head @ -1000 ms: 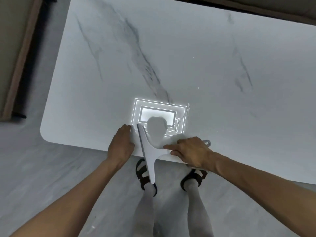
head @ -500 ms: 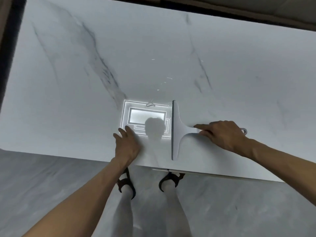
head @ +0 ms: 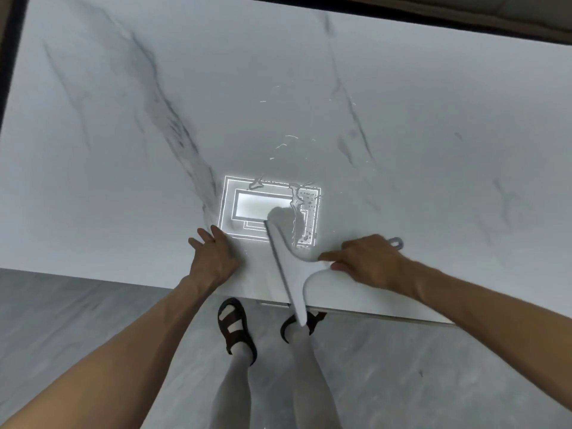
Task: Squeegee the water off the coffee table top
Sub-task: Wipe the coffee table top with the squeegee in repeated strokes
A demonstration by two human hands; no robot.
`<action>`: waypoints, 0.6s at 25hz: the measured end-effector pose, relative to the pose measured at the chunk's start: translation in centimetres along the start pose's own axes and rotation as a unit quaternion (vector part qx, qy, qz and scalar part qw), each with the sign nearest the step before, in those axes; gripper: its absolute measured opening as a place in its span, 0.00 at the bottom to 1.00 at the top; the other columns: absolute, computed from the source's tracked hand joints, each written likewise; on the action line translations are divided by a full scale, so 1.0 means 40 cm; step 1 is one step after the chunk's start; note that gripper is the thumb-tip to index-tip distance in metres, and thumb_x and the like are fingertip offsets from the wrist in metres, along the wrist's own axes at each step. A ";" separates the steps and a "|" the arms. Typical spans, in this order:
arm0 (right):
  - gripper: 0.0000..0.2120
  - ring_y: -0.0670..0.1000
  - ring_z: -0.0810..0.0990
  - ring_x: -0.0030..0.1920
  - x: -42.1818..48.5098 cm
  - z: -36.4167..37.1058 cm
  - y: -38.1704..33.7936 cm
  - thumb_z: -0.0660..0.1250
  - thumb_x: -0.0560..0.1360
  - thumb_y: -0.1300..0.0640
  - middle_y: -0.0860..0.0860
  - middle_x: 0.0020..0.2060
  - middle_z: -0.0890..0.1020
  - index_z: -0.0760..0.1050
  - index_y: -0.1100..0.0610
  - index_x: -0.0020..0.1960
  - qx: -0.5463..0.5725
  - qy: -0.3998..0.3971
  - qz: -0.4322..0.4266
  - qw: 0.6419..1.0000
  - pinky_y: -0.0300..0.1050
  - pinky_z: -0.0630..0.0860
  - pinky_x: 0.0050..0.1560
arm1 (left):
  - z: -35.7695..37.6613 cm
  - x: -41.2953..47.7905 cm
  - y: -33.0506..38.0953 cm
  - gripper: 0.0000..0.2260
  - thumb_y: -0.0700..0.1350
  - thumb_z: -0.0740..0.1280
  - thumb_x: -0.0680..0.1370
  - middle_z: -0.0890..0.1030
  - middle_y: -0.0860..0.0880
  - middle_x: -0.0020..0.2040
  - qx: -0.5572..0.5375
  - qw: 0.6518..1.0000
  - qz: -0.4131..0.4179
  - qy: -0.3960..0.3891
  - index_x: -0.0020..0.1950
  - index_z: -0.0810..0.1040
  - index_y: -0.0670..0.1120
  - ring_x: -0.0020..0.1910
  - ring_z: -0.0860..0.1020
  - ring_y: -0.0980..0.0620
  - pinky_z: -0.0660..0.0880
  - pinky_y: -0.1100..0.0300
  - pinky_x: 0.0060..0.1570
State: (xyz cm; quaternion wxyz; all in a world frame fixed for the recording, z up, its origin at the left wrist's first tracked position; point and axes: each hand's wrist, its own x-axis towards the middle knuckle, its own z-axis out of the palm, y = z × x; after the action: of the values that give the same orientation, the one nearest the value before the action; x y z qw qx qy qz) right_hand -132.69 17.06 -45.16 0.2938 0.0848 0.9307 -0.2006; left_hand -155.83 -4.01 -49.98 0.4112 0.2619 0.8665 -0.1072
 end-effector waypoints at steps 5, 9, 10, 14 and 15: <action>0.18 0.50 0.81 0.44 -0.087 -0.085 0.099 0.49 0.80 0.40 0.44 0.43 0.80 0.65 0.32 0.68 -0.053 0.055 0.076 0.994 0.43 0.63 0.35 | -0.042 -0.021 -0.035 0.22 0.39 0.57 0.77 0.71 0.35 0.65 -0.115 0.990 0.004 0.083 0.71 0.64 0.40 0.64 0.71 0.32 0.72 0.47 0.58; 0.18 0.51 0.81 0.45 0.043 -0.069 -0.073 0.50 0.80 0.41 0.46 0.44 0.81 0.66 0.33 0.68 -0.005 0.080 -0.008 0.997 0.42 0.62 0.35 | -0.033 -0.077 -0.168 0.21 0.37 0.58 0.74 0.81 0.46 0.57 -0.272 0.940 -0.096 0.184 0.66 0.73 0.49 0.53 0.79 0.42 0.71 0.58 0.46; 0.18 0.51 0.81 0.46 0.104 -0.060 -0.143 0.50 0.81 0.41 0.47 0.46 0.81 0.66 0.34 0.69 0.018 0.068 -0.033 0.997 0.42 0.63 0.37 | -0.033 -0.089 -0.213 0.22 0.35 0.58 0.74 0.81 0.46 0.58 -0.295 0.926 -0.124 0.200 0.66 0.73 0.49 0.54 0.79 0.43 0.71 0.58 0.47; 0.18 0.55 0.80 0.52 0.355 -0.016 -0.448 0.52 0.82 0.44 0.52 0.53 0.81 0.65 0.37 0.71 0.057 0.034 -0.074 0.995 0.44 0.64 0.41 | -0.048 -0.106 -0.384 0.23 0.34 0.57 0.75 0.78 0.43 0.65 -0.323 0.896 -0.196 0.235 0.70 0.68 0.44 0.61 0.76 0.41 0.70 0.56 0.52; 0.18 0.56 0.80 0.52 0.402 -0.012 -0.508 0.53 0.82 0.45 0.53 0.53 0.81 0.65 0.38 0.71 0.072 0.038 -0.072 0.994 0.44 0.64 0.42 | -0.051 -0.104 -0.415 0.24 0.35 0.57 0.75 0.77 0.42 0.66 -0.316 0.897 -0.209 0.226 0.71 0.67 0.44 0.62 0.75 0.39 0.70 0.55 0.54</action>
State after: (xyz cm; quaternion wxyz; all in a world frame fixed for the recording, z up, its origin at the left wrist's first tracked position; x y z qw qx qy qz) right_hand -151.61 -0.47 -47.55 0.2364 0.0464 0.9280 -0.2843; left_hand -163.96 -18.66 -45.96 0.2331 -0.0518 0.9593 0.1508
